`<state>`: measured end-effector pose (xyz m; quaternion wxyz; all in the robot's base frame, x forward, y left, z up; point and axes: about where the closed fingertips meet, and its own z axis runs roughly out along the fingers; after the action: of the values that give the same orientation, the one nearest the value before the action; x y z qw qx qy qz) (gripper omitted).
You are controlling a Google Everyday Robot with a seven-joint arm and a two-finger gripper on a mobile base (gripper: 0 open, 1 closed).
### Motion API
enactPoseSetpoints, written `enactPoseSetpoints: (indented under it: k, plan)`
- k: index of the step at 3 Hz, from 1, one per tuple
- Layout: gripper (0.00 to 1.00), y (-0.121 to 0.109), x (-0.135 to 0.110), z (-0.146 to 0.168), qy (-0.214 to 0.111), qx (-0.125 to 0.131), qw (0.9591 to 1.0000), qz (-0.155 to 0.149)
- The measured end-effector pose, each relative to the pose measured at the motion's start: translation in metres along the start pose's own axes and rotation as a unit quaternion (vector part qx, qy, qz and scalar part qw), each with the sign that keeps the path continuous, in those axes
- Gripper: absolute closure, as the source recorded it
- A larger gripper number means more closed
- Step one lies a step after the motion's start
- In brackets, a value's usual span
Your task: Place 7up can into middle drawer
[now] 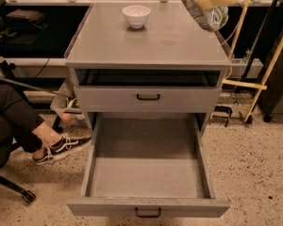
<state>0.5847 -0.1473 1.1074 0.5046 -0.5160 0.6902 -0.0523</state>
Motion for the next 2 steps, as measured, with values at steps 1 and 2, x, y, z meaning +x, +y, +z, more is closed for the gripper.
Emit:
enactPoseSetpoints:
  k: [1, 2]
  plan:
    - [1.00, 0.000, 0.000, 0.000, 0.000, 0.000, 1.0000, 0.000]
    - [1.00, 0.019, 0.012, 0.026, 0.009, -0.001, 0.9998, 0.017]
